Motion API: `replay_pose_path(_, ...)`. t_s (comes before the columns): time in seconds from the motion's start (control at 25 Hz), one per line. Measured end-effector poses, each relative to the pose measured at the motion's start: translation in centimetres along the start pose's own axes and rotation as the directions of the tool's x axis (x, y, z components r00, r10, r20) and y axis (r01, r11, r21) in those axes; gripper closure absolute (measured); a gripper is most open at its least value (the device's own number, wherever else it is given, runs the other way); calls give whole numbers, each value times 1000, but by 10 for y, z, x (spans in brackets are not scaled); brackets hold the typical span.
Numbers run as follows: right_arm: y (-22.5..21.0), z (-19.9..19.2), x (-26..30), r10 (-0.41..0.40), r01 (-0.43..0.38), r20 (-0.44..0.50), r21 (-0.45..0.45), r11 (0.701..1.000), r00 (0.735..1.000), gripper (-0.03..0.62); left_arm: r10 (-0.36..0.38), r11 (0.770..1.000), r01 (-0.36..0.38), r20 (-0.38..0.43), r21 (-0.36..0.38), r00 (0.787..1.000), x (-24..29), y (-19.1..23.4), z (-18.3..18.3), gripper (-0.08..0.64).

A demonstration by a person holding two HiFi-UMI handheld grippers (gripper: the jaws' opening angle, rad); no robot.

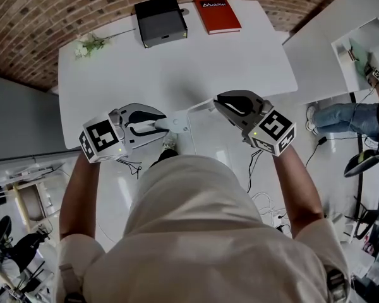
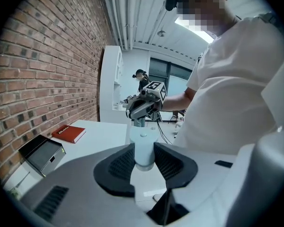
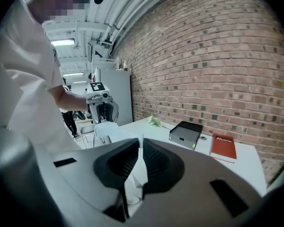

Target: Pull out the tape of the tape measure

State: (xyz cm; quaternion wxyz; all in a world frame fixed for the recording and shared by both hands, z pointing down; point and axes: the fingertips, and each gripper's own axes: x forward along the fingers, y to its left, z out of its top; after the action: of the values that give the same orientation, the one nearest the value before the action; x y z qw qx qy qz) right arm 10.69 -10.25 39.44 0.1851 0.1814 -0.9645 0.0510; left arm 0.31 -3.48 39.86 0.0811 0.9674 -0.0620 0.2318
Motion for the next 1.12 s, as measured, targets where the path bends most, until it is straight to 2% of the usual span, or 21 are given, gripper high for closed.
replay_pose_path(0.36, -4, -1, 3, -32, 32, 5, 12, 999, 999, 557, 35, 999, -35, 5, -34, 999, -1, 4, -2, 437)
replay_pose_path(0.56, -25, -8, -3, -103, 102, 3, 53, 993, 995, 557, 58, 996, -59, -7, -60, 998, -4, 8, -10, 437)
replay_pose_path(0.96, -37, -7, -6, -126, 125, 15, 73, 990, 992, 558, 71, 994, -69, 27, -89, 997, -5, 15, -4, 437)
replay_pose_path(1.12, -53, -12, -12, -176, 174, 4, 99, 980, 984, 558, 87, 992, -86, 0, -92, 996, -7, 20, -11, 437)
